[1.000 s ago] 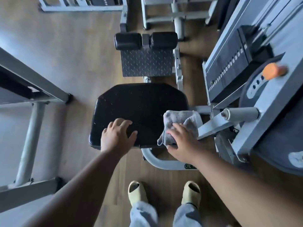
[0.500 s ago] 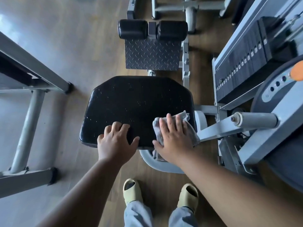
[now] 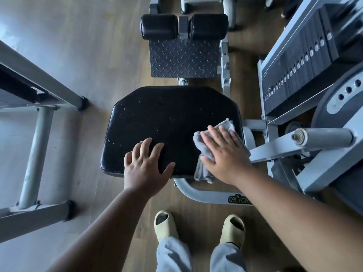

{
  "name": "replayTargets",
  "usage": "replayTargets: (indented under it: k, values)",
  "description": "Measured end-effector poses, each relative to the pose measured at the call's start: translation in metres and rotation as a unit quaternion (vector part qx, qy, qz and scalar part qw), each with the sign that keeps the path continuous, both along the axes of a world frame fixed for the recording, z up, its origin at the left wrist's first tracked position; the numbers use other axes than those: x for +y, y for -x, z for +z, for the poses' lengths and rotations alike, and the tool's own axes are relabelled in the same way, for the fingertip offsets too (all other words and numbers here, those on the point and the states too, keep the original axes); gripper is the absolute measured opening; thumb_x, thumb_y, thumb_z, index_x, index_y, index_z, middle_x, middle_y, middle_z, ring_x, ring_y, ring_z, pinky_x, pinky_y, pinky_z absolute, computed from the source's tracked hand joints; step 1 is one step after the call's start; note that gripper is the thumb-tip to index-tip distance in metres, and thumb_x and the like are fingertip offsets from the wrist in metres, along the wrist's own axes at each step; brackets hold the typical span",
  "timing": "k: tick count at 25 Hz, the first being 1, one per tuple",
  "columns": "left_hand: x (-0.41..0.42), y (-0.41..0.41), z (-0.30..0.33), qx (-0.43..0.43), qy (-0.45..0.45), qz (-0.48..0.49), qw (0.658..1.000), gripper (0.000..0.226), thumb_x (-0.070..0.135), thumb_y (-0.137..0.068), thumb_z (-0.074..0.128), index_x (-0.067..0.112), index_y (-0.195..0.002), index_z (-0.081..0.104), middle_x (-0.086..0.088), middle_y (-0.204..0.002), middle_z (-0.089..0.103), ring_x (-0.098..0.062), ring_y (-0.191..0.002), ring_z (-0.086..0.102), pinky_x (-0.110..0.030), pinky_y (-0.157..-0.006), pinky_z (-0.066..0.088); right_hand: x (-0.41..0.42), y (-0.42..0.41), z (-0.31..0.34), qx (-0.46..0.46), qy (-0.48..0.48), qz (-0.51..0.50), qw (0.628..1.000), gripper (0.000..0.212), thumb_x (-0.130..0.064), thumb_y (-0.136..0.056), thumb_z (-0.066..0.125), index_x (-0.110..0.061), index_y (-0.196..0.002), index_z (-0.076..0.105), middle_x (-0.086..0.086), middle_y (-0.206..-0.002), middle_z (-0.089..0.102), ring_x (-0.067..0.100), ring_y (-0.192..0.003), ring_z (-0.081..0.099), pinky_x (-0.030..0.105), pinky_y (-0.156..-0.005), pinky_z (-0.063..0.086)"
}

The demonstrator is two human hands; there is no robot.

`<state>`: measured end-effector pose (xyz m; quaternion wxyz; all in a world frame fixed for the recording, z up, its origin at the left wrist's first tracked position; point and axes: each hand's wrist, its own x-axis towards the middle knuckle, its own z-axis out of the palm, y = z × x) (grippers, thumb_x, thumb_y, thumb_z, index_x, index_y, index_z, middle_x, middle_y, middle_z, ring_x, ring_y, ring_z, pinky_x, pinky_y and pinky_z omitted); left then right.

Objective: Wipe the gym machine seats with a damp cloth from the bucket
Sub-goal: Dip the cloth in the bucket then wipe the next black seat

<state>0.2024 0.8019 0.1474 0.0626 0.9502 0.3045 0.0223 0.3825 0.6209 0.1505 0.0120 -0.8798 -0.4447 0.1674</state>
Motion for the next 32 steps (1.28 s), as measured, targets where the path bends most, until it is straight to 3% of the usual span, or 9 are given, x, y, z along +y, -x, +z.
replayTargets:
  k: [3,6,12,17,19,22,24,29,32]
  values:
    - [0.006,0.0,-0.005,-0.001,-0.002,-0.019,1.0,0.066,0.07,-0.079,0.05,0.034,-0.135,0.048,-0.001,-0.147,0.039,-0.024,-0.137,0.034,-0.047,-0.105,0.026,-0.014,-0.022,0.0,0.018,0.014,-0.067,0.997,0.071,-0.057,-0.092,0.016,-0.03,-0.157,0.005,-0.001,-0.167,-0.001,0.021,-0.152,-0.008,0.04,-0.122,-0.008]
    - [0.007,0.001,-0.01,-0.008,-0.01,-0.022,1.0,0.067,0.071,-0.079,0.05,0.034,-0.135,0.048,0.0,-0.147,0.039,-0.024,-0.136,0.035,-0.047,-0.104,0.025,0.027,-0.019,-0.001,0.007,0.029,-0.17,0.985,0.071,-0.055,-0.095,0.024,-0.027,-0.157,0.004,0.005,-0.166,-0.004,0.029,-0.151,-0.008,0.047,-0.122,-0.006]
    - [0.01,-0.001,-0.016,-0.022,-0.024,-0.02,0.999,0.068,0.073,-0.075,0.052,0.035,-0.131,0.05,0.002,-0.141,0.041,-0.025,-0.129,0.038,-0.048,-0.102,0.026,0.002,0.009,0.003,-0.001,0.004,0.031,1.0,0.068,-0.058,-0.095,0.016,-0.032,-0.157,0.007,-0.001,-0.167,0.002,0.025,-0.152,-0.003,0.045,-0.123,-0.001]
    - [0.007,-0.002,-0.019,-0.033,-0.04,-0.01,0.999,0.068,0.071,-0.071,0.054,0.034,-0.129,0.052,0.002,-0.14,0.042,-0.025,-0.127,0.04,-0.049,-0.102,0.026,0.023,-0.034,-0.004,0.016,0.023,-0.108,0.994,0.064,-0.05,-0.098,0.021,-0.033,-0.157,0.003,-0.001,-0.166,-0.005,0.023,-0.152,-0.008,0.041,-0.122,-0.006]
    - [0.008,-0.003,-0.019,-0.036,-0.046,-0.009,0.998,0.068,0.07,-0.07,0.055,0.034,-0.128,0.052,0.002,-0.139,0.044,-0.026,-0.127,0.041,-0.049,-0.101,0.026,0.05,-0.022,-0.002,0.019,0.008,-0.114,0.993,0.064,-0.049,-0.098,0.026,-0.032,-0.157,0.006,0.001,-0.166,-0.002,0.027,-0.152,-0.005,0.045,-0.122,-0.005]
    - [0.007,-0.002,-0.019,-0.039,-0.049,-0.01,0.998,0.068,0.069,-0.069,0.056,0.034,-0.127,0.053,0.001,-0.139,0.045,-0.027,-0.126,0.042,-0.049,-0.101,0.028,0.029,0.011,0.0,0.022,-0.02,0.044,0.999,0.063,-0.048,-0.097,0.03,-0.032,-0.156,0.015,0.001,-0.166,0.008,0.028,-0.152,0.002,0.045,-0.123,-0.001]
    - [0.006,-0.003,-0.018,-0.043,-0.047,-0.008,0.998,0.068,0.069,-0.069,0.057,0.033,-0.127,0.054,0.001,-0.139,0.046,-0.027,-0.126,0.043,-0.049,-0.101,0.028,-0.006,0.002,0.004,0.029,-0.025,0.087,0.996,0.062,-0.05,-0.098,0.024,-0.033,-0.157,0.015,-0.002,-0.166,0.008,0.022,-0.153,0.002,0.041,-0.123,-0.001]
    - [0.005,-0.004,-0.019,-0.044,-0.043,0.0,0.998,0.068,0.069,-0.068,0.057,0.033,-0.126,0.054,0.001,-0.139,0.045,-0.027,-0.126,0.043,-0.05,-0.101,0.028,0.028,-0.066,-0.001,0.039,0.012,-0.097,0.994,0.059,-0.04,-0.102,0.027,-0.032,-0.157,0.006,-0.002,-0.166,-0.005,0.023,-0.152,-0.008,0.04,-0.122,-0.007]
    - [0.006,-0.003,-0.02,-0.043,-0.048,-0.004,0.998,0.069,0.069,-0.067,0.057,0.033,-0.126,0.054,0.001,-0.139,0.045,-0.027,-0.125,0.043,-0.05,-0.101,0.028,0.075,-0.044,-0.001,0.036,0.011,-0.088,0.995,0.062,-0.043,-0.101,0.025,-0.032,-0.157,0.004,0.001,-0.166,-0.005,0.027,-0.152,-0.007,0.045,-0.122,-0.004]
